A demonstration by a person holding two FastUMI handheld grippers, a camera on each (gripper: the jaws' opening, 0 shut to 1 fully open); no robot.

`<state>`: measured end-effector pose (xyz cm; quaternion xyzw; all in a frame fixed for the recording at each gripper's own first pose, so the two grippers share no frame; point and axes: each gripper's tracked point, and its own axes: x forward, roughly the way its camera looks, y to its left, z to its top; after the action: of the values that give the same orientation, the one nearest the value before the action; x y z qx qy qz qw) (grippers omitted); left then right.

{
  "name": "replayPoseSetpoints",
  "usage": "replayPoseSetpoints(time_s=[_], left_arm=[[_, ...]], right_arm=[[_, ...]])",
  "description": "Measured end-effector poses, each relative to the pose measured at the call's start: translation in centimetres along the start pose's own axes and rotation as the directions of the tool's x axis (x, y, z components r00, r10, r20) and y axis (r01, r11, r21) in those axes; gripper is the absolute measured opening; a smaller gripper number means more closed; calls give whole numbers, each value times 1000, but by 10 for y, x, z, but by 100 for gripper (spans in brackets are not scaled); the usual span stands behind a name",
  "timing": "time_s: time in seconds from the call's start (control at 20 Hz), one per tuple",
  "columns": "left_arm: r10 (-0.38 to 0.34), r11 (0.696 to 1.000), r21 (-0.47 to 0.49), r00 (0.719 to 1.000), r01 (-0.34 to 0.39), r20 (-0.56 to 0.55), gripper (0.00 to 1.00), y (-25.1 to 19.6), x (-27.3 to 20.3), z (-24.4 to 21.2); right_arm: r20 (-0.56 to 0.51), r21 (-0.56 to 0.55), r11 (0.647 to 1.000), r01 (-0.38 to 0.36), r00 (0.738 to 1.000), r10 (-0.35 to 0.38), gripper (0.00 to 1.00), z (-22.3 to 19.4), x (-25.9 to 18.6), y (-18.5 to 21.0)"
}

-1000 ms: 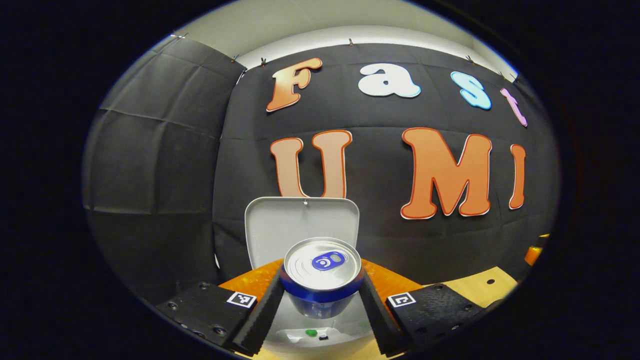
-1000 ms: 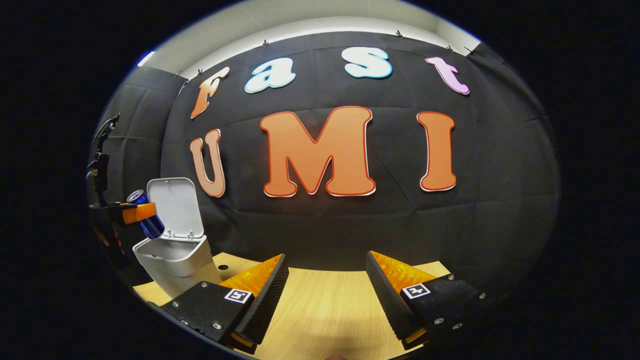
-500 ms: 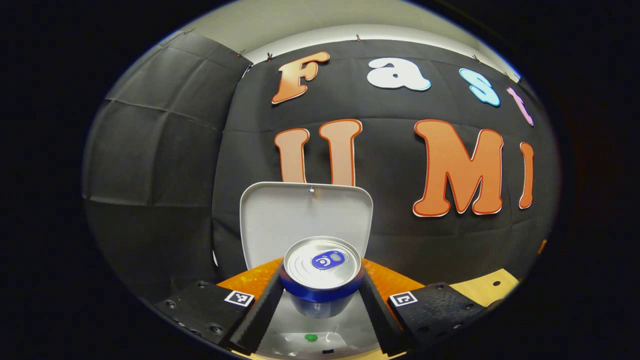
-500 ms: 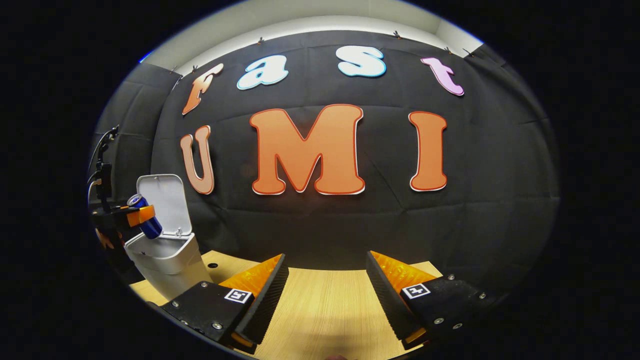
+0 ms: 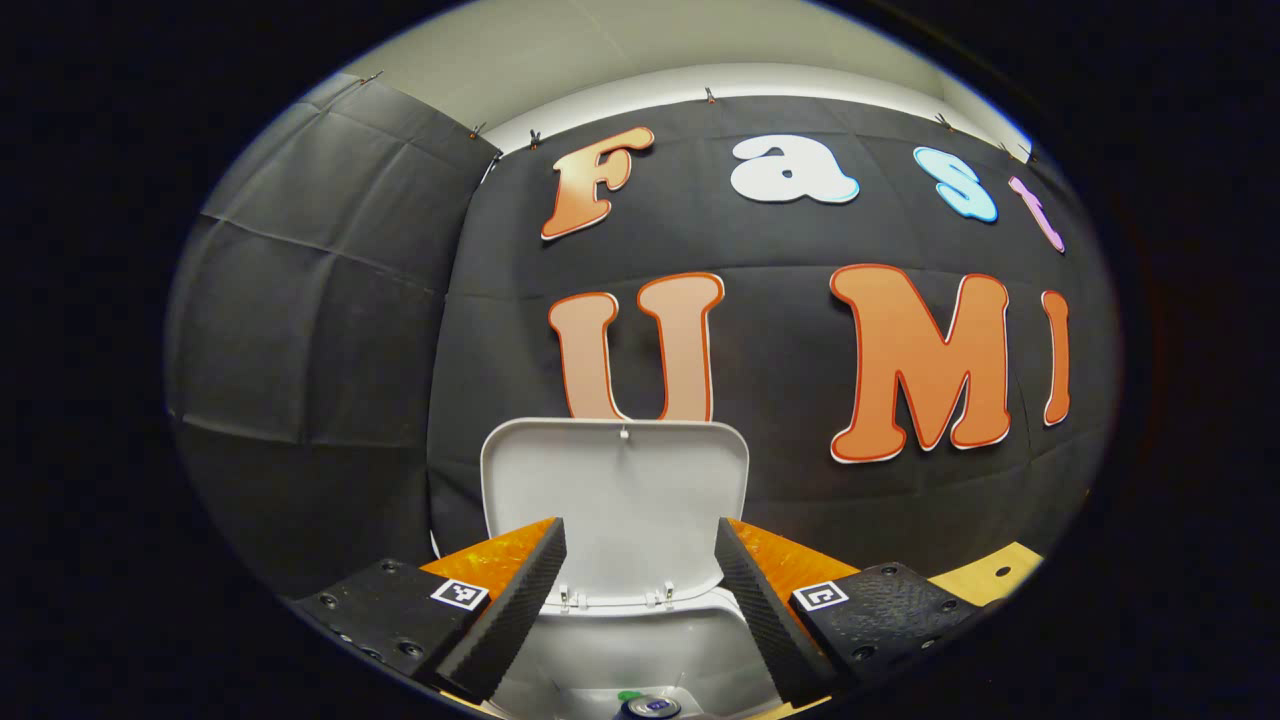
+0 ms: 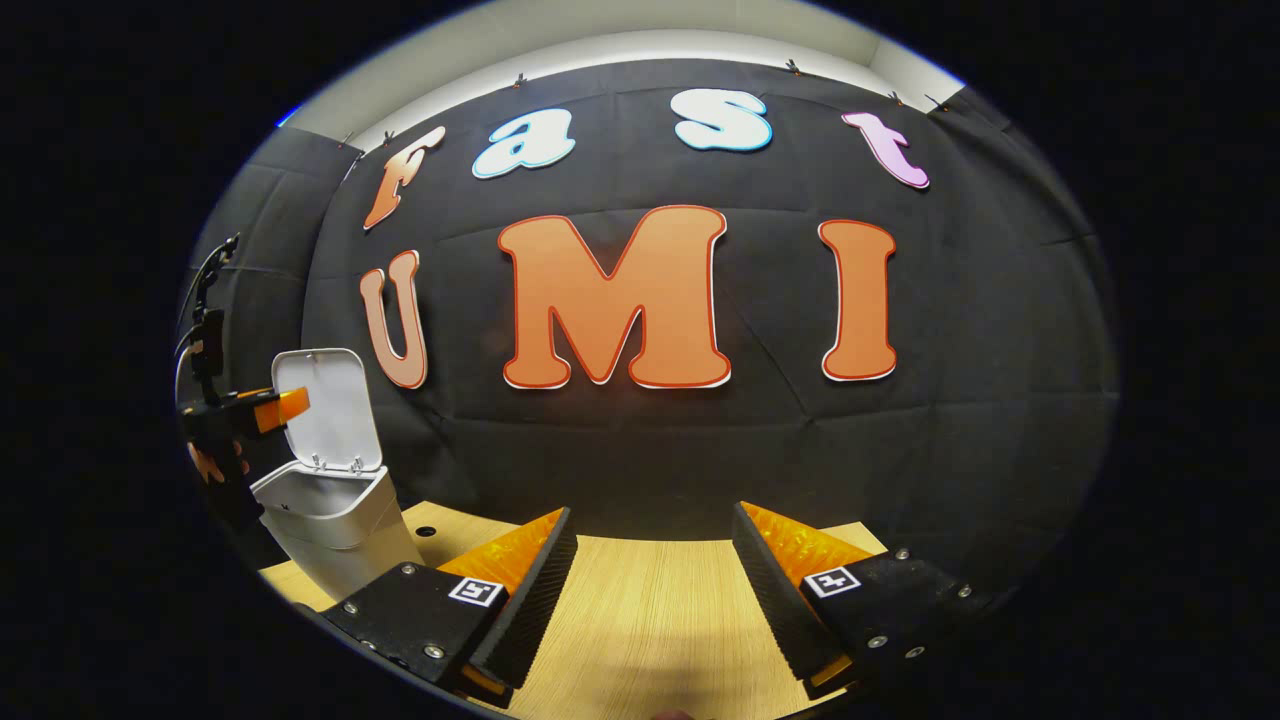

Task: Press the lid of the desktop garbage bin to open it, pick up the crumpled paper on the desktop and throw it into the bin, then pick up the pop can on the desktop and drop it into the bin, and finally close the garbage bin lid.

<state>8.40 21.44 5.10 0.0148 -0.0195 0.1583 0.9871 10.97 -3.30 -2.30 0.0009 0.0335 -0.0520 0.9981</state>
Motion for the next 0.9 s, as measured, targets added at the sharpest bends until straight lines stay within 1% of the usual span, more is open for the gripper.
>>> replayPoseSetpoints(time_s=[0.15, 0.35, 0.5, 0.65, 0.7, 0.75, 0.85, 0.9], left_arm=[[22, 1000, 9, 999, -22, 24, 94, 7, 11, 26], [44, 999, -18, 997, -43, 70, 94, 16, 31, 65], [55, 997, -49, 997, -53, 45, 94, 23, 57, 79], [64, 997, -51, 997, -62, 33, 93, 28, 83, 84], [55, 998, -44, 998, -54, 21, 93, 25, 89, 83], [52, 998, -29, 999, -52, 9, 92, 25, 97, 80], [48, 999, 6, 998, -47, -33, 93, 22, 112, 67], [52, 999, 17, 997, -51, -55, 92, 23, 116, 61]], right_arm=[[-1, 2, 1000, 0, 1000, 0, 93, 0, -2, -1], [3, 2, 1000, 8, 1000, -8, 93, 1, -6, -7], [-1, 15, 1000, 16, 1000, -16, 93, 1, -9, -10], [4, 16, 1000, 23, 1000, -23, 93, 1, -13, -12], [1, 16, 1000, 25, 1000, -25, 93, 0, -15, -12], [-1, 18, 999, 26, 1000, -26, 93, -1, -17, -14], [-1, 20, 999, 31, 1000, -31, 93, -1, -18, -15], [0, 21, 999, 33, 999, -33, 93, -1, -18, -17]])
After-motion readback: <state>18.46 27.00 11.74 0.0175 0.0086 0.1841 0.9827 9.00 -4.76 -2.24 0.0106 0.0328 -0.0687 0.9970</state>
